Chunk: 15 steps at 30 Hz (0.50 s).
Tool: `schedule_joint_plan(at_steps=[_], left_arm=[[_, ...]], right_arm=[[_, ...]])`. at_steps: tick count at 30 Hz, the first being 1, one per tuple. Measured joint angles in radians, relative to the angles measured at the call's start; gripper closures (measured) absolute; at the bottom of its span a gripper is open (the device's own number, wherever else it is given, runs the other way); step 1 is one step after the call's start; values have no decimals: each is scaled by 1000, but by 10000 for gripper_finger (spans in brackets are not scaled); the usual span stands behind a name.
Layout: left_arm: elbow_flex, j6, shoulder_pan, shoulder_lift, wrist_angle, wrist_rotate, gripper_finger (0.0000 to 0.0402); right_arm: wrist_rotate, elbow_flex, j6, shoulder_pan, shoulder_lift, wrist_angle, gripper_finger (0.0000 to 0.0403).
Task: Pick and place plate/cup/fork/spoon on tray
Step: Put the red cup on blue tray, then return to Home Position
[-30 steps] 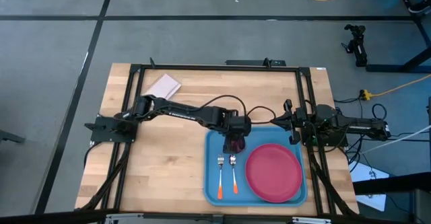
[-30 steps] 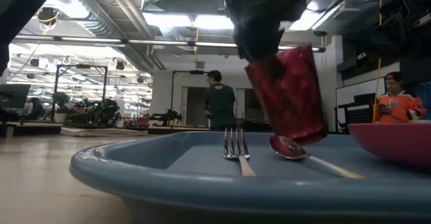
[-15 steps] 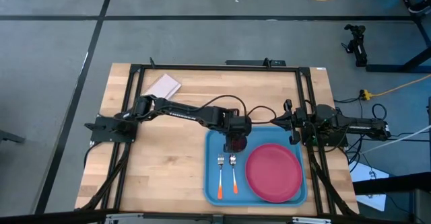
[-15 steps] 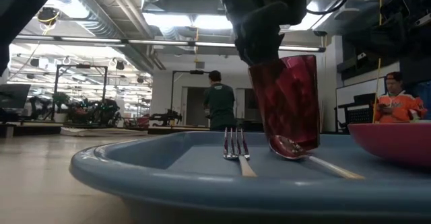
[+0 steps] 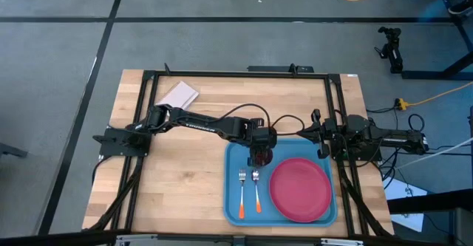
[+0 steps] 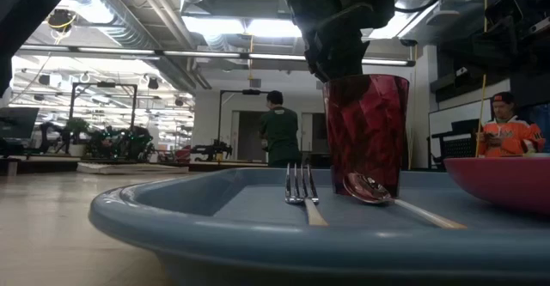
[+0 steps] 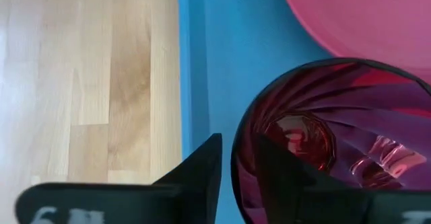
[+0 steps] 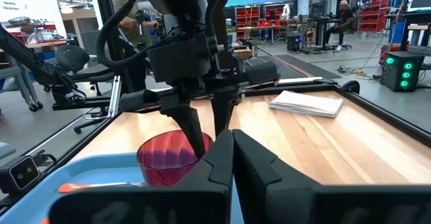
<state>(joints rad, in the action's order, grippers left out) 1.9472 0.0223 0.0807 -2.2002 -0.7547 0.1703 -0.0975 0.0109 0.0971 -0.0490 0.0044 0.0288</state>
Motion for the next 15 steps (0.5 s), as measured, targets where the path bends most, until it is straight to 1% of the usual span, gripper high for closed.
schedule_joint_plan(at_steps=[4,6,11,15], left_arm=[[0,-1,0,1,0,1,305],[27,5,0,1,-33,1,301],[142,7,5,5,-101,2,301],[281,14,15,3,-213,2,299]], right_arm=[[0,0,0,0,0,0,391],[0,0,0,0,0,0,391],[0,0,0,0,0,0,391],[0,0,0,0,0,0,391]])
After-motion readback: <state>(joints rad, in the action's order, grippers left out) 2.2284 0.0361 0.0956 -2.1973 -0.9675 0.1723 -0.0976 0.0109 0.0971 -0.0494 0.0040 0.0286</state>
